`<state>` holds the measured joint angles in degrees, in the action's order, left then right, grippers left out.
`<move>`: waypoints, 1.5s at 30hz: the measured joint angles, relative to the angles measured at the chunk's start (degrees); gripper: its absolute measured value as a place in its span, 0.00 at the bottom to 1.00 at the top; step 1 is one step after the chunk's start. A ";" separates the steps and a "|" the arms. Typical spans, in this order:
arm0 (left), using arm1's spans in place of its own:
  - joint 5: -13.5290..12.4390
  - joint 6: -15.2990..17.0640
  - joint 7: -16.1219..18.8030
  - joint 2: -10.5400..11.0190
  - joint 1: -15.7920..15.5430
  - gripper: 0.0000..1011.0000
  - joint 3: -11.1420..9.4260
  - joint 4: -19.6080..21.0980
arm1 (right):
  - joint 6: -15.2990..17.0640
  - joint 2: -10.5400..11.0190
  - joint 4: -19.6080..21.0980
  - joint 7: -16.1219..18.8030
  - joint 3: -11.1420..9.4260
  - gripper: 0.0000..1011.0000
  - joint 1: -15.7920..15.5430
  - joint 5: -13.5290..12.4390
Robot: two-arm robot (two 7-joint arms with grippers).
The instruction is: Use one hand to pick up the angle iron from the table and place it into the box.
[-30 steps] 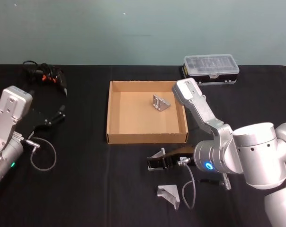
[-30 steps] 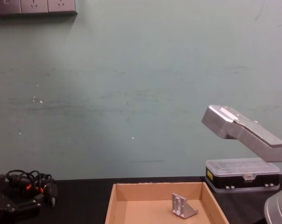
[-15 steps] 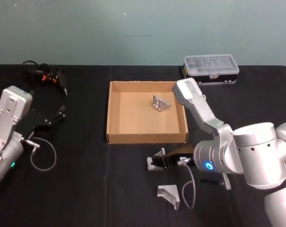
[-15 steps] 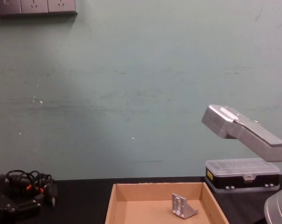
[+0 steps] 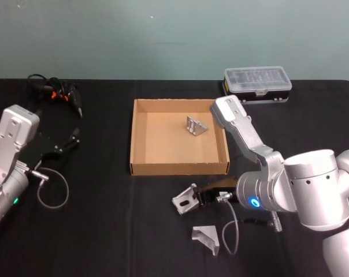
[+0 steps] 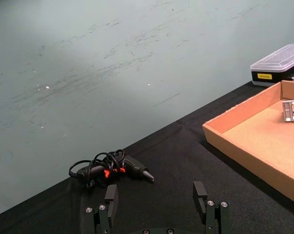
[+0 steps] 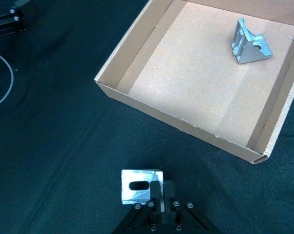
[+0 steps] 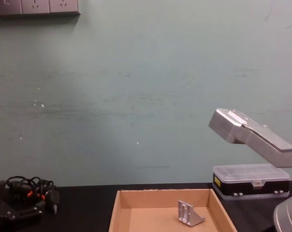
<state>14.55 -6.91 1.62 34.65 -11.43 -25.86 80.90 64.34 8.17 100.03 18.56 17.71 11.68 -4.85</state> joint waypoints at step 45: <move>0.00 0.00 0.00 0.00 0.00 1.00 0.00 0.00 | -13.89 4.11 -8.30 8.58 2.17 0.04 13.32 1.13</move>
<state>14.55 -6.91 1.62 34.65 -11.43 -25.86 80.90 50.45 12.27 91.73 27.14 19.88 25.00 -3.72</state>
